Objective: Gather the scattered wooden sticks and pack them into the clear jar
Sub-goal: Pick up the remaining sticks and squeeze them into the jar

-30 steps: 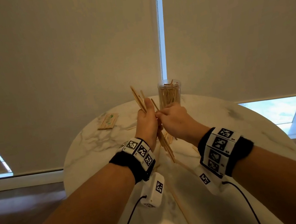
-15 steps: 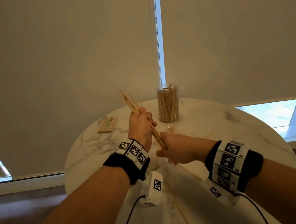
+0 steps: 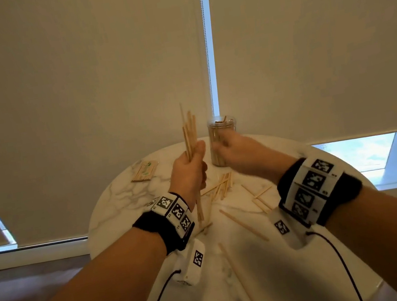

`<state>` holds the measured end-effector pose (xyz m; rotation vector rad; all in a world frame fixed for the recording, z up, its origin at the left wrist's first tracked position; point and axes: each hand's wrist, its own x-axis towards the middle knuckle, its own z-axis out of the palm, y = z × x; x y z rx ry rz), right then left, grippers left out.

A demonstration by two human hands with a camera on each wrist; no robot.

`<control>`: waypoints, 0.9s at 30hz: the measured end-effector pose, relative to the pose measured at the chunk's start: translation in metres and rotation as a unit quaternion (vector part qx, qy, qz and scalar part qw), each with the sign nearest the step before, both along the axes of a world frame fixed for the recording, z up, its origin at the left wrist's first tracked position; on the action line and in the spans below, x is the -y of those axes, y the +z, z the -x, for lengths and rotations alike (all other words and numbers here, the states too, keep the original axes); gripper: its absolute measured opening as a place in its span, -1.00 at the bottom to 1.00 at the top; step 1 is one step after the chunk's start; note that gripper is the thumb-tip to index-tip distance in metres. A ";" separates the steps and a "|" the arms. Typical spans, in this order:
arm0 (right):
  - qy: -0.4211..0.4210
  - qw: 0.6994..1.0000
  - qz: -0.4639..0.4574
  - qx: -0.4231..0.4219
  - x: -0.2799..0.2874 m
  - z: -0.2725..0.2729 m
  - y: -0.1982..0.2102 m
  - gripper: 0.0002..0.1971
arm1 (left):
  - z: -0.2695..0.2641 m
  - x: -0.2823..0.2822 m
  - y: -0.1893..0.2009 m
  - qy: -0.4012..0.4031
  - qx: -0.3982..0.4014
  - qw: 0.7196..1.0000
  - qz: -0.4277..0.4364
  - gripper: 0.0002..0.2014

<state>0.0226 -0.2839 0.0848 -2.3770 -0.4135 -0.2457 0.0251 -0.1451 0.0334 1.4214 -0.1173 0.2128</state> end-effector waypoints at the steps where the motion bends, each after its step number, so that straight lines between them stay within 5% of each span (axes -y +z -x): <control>1: -0.015 0.997 -0.066 0.048 0.000 -0.002 0.014 -0.52 | 0.006 0.004 -0.001 -0.020 0.002 0.999 -0.028 -0.66; 4: -0.031 0.985 -0.069 0.154 -0.004 -0.005 0.047 -0.56 | 0.018 0.020 -0.002 -0.066 0.006 0.993 -0.102 -0.71; 8: 0.027 0.985 0.172 -0.004 -0.018 -0.001 0.051 -0.55 | 0.021 0.037 0.005 -0.078 -0.011 0.992 -0.097 -0.77; 14: 0.025 0.995 -0.093 -0.009 -0.008 0.010 0.023 -0.42 | 0.009 0.020 0.013 -0.022 0.011 1.000 0.007 -0.72; 19: 0.066 0.955 -0.008 -0.288 0.004 0.022 -0.037 -0.08 | -0.012 -0.001 0.019 0.063 -0.012 0.983 0.173 -0.89; 21: 0.088 0.936 -0.076 -0.332 0.000 0.025 -0.052 -0.21 | -0.011 0.001 0.016 0.070 -0.014 0.980 0.184 -0.90; 24: 0.077 0.948 -0.145 -0.272 -0.011 0.023 -0.055 -0.49 | -0.009 0.013 0.005 0.050 -0.031 0.981 0.185 -0.88; 27: 0.073 0.977 -0.081 -0.182 -0.019 0.020 -0.046 -0.84 | -0.004 0.020 -0.001 0.030 -0.050 0.985 0.165 -0.86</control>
